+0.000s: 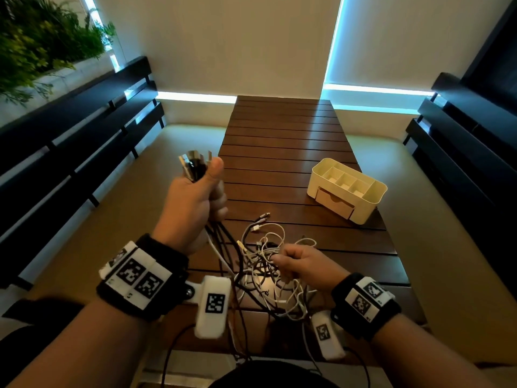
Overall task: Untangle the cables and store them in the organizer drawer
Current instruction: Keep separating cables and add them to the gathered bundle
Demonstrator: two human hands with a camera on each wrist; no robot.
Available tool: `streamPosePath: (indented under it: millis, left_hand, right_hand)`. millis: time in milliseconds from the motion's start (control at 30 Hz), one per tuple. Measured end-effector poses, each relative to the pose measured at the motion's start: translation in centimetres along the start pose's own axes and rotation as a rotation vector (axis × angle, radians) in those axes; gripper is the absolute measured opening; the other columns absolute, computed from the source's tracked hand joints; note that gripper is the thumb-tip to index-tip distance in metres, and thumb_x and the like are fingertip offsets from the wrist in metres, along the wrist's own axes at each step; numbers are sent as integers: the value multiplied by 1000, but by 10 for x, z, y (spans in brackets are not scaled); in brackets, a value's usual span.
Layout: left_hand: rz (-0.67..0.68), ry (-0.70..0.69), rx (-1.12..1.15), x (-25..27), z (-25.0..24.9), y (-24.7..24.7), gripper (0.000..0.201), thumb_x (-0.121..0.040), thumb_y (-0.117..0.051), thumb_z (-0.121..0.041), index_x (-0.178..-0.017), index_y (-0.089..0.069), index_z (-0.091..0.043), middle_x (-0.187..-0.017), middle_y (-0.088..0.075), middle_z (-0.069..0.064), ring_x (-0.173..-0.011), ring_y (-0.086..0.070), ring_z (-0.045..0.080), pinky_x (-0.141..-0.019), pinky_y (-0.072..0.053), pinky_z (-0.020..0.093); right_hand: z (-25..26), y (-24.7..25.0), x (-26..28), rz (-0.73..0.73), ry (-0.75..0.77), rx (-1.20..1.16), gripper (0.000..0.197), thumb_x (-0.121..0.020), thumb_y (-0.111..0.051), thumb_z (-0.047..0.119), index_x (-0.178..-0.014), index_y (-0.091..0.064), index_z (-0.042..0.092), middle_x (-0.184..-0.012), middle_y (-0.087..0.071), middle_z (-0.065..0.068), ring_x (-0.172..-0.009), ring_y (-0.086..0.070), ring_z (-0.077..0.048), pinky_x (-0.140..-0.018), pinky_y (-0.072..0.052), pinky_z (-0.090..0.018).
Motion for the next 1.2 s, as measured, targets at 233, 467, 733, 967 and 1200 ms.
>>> streamPosePath:
  millis: [233,467,733,967,1200]
  left_hand:
    - [15,-28,-30,3,6,-9,36,-98,-52,-38,-69,-38,-21,-59,-24,-1,-48,-20,11,-43,-25,23]
    - [23,-49,-37,5,6,-6,36,-98,-53,-36,-69,-37,-21,-58,-25,-1,-46,-20,11,-42,-25,24]
    - [-3,-30,-93,3,-3,16,32,-95,-55,-39,-72,-41,-21,-58,-27,-3,-47,-24,10,-43,-29,23]
    - [43,-14,-355,3,0,26,23,-96,-62,-22,-77,-50,-15,-57,-31,-1,-44,-28,12,-42,-32,23]
    - [308,-39,-658,14,25,-17,21,-94,-66,-23,-75,-59,-16,-47,-48,-14,-43,-40,0,-46,-34,16]
  right_hand:
    - [49,-26,-2,22,144,-114,23,-85,-70,43,-101,-63,28,-98,-68,0,-92,-66,-20,-88,-55,-35]
    - [65,-35,-7,34,189,-102,3,-95,-62,18,-92,-63,19,-82,-66,3,-79,-64,-17,-82,-53,-39]
    - [32,-12,-14,-79,60,-317,11,-95,-61,15,-84,-58,13,-63,-49,0,-54,-48,-16,-61,-53,-32]
    - [32,11,-5,-188,-14,-172,19,-92,-62,33,-84,-59,16,-62,-45,4,-51,-36,-12,-51,-32,-28]
    - [127,14,11,-251,283,397,14,-97,-59,30,-87,-66,24,-61,-58,21,-57,-53,5,-53,-40,-7]
Point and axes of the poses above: each hand's wrist, its own x-axis away from the middle knuckle, its own y-axis out of the back of the hand, z = x × y, the point moved 6 cm from there along -x, towards the middle knuckle
